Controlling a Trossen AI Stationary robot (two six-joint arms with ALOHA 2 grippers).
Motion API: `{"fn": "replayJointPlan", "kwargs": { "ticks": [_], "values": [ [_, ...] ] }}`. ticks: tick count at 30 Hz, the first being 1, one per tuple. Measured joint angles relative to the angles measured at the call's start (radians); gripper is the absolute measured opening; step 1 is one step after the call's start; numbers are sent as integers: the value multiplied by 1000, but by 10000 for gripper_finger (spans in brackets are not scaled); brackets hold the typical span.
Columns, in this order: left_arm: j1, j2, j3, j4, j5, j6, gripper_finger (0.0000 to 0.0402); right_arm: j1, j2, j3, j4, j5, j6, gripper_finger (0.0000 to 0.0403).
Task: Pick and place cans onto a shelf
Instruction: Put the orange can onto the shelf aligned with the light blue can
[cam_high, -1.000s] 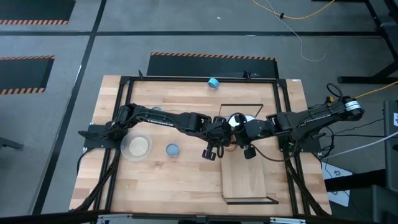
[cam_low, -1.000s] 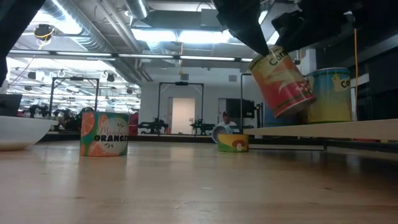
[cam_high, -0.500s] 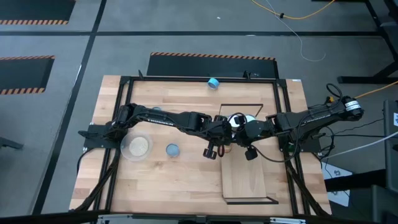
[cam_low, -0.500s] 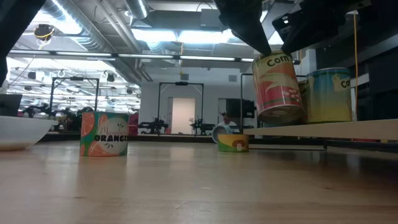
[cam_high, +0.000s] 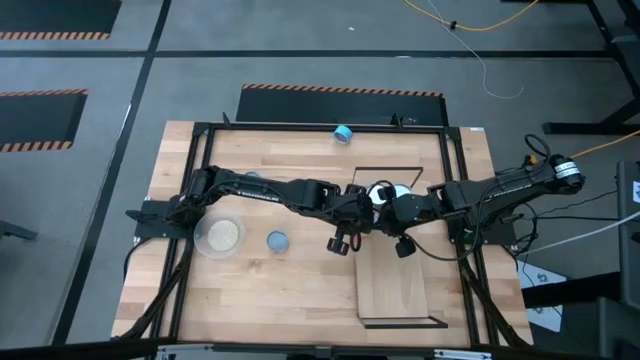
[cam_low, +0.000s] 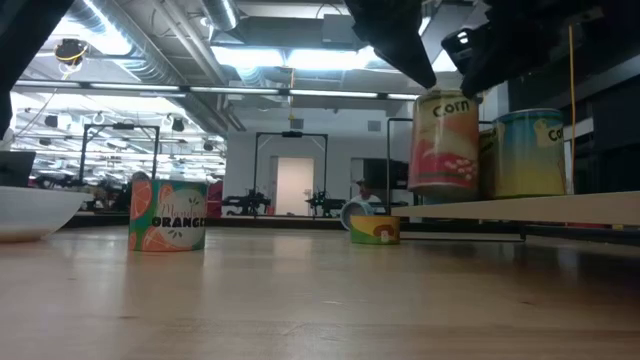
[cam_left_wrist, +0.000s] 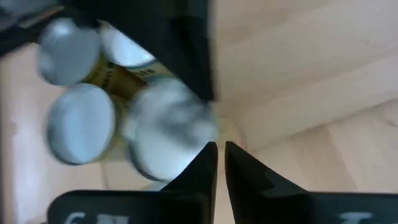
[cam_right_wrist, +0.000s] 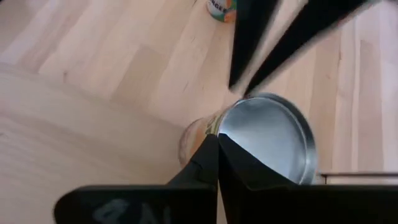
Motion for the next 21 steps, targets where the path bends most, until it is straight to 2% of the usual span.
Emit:
{"fn": "replayJointPlan", "kwargs": {
  "ticks": [8, 21],
  "values": [
    [-1, 35, 0, -6, 5, 1, 39, -1, 0, -1, -58, 4, 1, 2],
    [-1, 36, 0, -4, 3, -6, 39, -1, -1, 0, -109, 2, 1, 3]
  ]
}}
